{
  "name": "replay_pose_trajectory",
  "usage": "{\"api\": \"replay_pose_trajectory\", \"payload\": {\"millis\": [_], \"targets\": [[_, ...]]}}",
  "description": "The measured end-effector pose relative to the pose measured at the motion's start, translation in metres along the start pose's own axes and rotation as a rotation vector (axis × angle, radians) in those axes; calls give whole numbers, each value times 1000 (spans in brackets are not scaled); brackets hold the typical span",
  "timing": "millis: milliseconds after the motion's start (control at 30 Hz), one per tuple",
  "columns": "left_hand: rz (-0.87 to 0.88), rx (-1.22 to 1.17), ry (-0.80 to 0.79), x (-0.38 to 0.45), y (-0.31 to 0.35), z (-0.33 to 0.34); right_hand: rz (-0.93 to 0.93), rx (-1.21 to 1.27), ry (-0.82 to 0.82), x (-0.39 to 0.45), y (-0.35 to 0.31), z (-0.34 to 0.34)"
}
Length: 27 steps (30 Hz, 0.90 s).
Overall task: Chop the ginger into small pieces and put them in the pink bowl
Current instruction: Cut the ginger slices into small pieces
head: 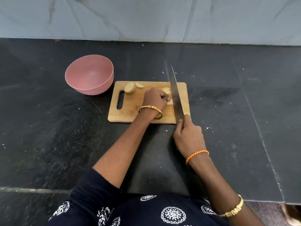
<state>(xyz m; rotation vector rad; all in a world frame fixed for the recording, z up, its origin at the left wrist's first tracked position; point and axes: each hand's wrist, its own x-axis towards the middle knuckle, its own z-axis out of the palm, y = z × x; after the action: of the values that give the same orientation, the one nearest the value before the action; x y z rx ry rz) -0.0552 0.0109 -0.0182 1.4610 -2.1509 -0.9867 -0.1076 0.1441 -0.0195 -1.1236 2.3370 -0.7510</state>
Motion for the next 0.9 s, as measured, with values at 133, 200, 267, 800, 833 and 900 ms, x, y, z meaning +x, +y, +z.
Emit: {"api": "replay_pose_trajectory", "payload": {"millis": [133, 200, 267, 800, 833, 900], "targets": [[5, -1, 12, 0, 0, 1, 4, -39, -14, 2, -1, 0], [9, 2, 12, 0, 0, 1, 8, -73, -26, 3, -3, 1], [17, 10, -1, 0, -2, 0, 15, -126, -44, 3, -5, 0], [-17, -72, 5, 1, -3, -1, 112, -322, -259, 4, -21, -15], [-28, -110, 13, 0, -4, -2, 114, -310, -257, 3, -19, -18], [-55, -180, 39, -2, -5, -4, 112, -269, -227, 0, -12, -23]]}}
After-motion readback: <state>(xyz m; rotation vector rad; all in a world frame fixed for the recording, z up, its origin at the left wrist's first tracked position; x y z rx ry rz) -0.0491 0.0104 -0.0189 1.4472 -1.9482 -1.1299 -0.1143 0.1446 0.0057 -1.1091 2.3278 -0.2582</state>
